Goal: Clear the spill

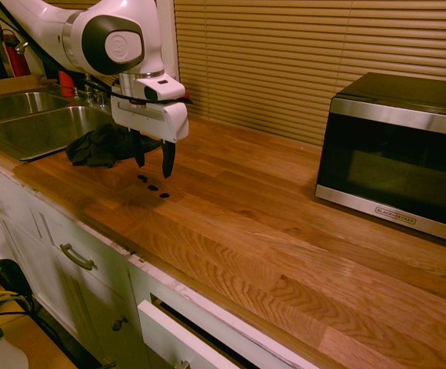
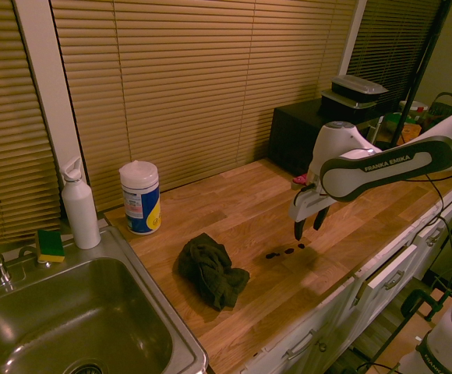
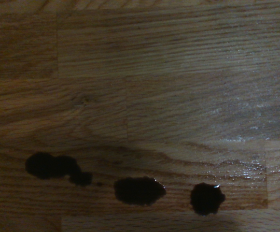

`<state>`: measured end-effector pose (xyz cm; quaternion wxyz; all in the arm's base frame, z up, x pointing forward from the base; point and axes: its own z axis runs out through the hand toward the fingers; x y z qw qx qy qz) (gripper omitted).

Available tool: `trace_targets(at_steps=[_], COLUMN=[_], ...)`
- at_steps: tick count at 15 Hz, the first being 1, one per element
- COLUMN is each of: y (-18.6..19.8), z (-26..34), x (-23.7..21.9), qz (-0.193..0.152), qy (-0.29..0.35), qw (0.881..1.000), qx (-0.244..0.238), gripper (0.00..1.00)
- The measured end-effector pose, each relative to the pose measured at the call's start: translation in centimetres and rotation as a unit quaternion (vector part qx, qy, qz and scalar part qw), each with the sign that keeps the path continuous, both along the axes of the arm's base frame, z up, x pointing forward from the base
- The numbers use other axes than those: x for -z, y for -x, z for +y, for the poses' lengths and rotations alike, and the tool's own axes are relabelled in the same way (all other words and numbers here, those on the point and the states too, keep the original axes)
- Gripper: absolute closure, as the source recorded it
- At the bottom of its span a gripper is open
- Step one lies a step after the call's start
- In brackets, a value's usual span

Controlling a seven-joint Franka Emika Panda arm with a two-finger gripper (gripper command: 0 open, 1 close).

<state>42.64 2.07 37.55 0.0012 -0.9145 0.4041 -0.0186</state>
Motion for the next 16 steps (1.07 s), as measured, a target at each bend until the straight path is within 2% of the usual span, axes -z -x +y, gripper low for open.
trace_targets(at_steps=[3,8,16], y=[-0.1,-1.4,-5.3], z=[0.5,4.7,17.4], x=[0.0,-2.2,-3.7], qz=[-0.001,-0.035,-0.052], qy=[0.004,0.004,-0.029], qw=[1.000,0.999,0.997], qx=[-0.009,-0.036,-0.040], gripper=[0.00,0.00,0.00])
